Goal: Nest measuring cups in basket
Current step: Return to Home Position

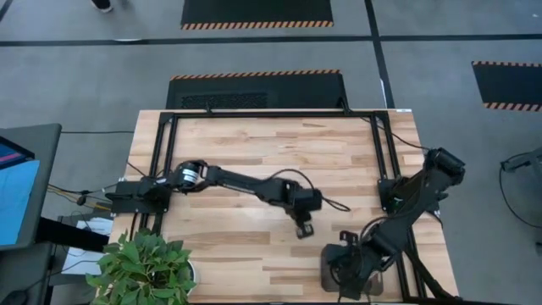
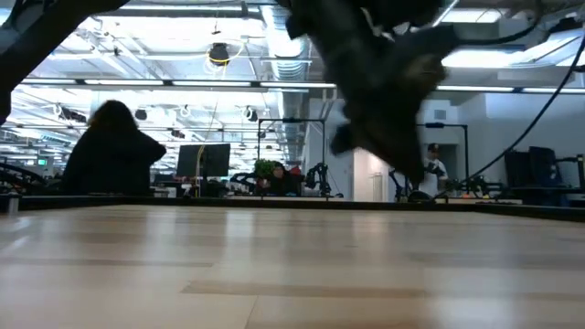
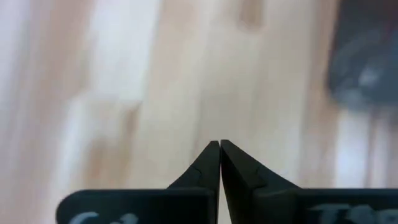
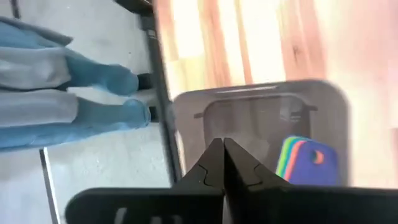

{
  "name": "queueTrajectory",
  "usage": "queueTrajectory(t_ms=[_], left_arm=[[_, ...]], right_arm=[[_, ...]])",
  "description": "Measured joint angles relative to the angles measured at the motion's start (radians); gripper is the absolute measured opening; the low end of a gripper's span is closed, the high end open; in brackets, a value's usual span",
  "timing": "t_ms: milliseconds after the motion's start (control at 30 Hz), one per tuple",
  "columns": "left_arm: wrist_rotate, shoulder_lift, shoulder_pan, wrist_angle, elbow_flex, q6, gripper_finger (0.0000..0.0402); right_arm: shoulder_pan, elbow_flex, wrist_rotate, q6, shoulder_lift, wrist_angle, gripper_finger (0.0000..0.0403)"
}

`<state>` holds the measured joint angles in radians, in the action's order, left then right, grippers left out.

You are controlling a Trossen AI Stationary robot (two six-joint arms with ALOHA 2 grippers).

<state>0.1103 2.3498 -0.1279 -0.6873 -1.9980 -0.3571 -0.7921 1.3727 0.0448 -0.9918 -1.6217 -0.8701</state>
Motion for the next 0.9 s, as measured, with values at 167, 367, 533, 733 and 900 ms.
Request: queueTrajectory(t_ms=[167, 367, 533, 733, 900], left_arm=[[-0.121, -0.107, 0.017, -0.294, 0.0, 0.075, 0.0], [-0.337, -0.204, 0.017, -0.552, 0.0, 0.129, 0.0], [-0.402, -0.282, 0.017, -0.706, 0.011, 0.097, 0.0], [-0.712, -0.477, -0.052, -0.747, 0.183, -0.034, 0.0], [-0.822, -0.624, -0.101, -0.888, 0.255, -0.108, 0.0]], right_arm=[[0.046, 0.151, 0.001, 0.007, 0.063, -0.167, 0.0026], [0.044, 0.184, 0.017, -0.082, 0.108, -0.183, 0.0033], [-0.012, 0.168, 0.34, 0.202, 0.123, -0.177, 0.0031], [-0.107, -0.093, 0.553, 0.277, 0.334, 0.027, 0.0041], [-0.071, -0.472, 0.428, 0.442, 0.6, 0.522, 0.0048]])
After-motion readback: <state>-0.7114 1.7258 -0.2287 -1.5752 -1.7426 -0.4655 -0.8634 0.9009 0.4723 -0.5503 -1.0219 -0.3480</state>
